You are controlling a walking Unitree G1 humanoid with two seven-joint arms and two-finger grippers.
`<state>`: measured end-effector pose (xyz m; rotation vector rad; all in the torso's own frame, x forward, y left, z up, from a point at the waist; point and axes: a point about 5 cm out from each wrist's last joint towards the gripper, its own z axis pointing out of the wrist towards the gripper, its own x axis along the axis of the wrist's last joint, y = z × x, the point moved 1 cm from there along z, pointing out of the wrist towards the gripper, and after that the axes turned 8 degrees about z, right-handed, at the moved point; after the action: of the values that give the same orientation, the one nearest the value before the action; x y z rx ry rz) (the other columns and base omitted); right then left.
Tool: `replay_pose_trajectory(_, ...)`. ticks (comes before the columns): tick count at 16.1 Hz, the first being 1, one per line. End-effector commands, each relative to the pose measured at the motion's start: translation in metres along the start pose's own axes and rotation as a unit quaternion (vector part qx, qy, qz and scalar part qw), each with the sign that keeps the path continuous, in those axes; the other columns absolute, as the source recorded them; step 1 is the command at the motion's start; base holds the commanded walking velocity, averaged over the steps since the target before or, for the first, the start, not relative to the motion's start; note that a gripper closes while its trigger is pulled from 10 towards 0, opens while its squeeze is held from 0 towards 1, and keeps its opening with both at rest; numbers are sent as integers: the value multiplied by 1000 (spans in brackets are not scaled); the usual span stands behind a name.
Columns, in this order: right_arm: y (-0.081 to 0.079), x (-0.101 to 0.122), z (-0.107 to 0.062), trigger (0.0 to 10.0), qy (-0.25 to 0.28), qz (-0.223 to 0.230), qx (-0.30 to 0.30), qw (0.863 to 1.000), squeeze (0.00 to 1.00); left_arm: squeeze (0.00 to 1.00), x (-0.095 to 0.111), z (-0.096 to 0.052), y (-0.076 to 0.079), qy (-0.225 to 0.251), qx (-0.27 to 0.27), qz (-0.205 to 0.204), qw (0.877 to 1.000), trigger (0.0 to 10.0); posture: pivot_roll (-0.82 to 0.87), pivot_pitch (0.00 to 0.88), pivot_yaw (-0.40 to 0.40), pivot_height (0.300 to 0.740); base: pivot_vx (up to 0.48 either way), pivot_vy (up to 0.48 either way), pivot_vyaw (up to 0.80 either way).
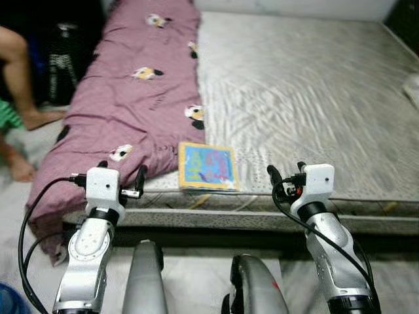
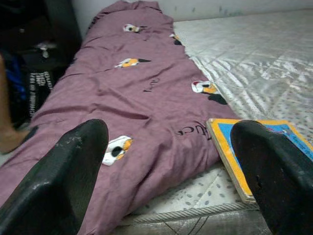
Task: Clean up the room
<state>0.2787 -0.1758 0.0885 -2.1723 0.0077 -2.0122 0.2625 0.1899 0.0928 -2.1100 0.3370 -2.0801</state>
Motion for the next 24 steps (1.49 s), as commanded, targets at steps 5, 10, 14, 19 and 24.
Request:
replay_pose_trajectory(5, 0, 5, 0, 10000, 6, 0, 0, 1000, 0, 0, -3, -1, -1, -11, -7, -39, 999, 10000, -3, 150, -54, 631, 0, 0, -113)
replay_pose_trajectory(10, 0, 6, 1, 10000, 5, -4, 1, 1000, 0, 0, -1, -3, 3, -3, -23, -51, 998, 10000, -4, 154, -55, 631, 119, 0, -265)
replay_pose_trajectory(14, 0, 6, 1, 10000, 4, -4, 0, 1000, 0, 0, -1, -2, 3, -4, -26, -51, 998, 10000, -5, 154, -54, 631, 331, 0, 0)
replay_pose_trajectory(19, 0, 6, 3, 10000, 4, -7, 1, 1000, 0, 0, -2, -1, 4, -6, -28, -53, 998, 10000, -5, 146, -56, 631, 329, 0, 0)
replay_pose_trajectory(24, 0, 5, 3, 10000, 0, -8, 2, 1000, 0, 0, -12, -1, 2, -40, -18, -69, 997, 10000, -4, 145, -58, 631, 49, 0, 0)
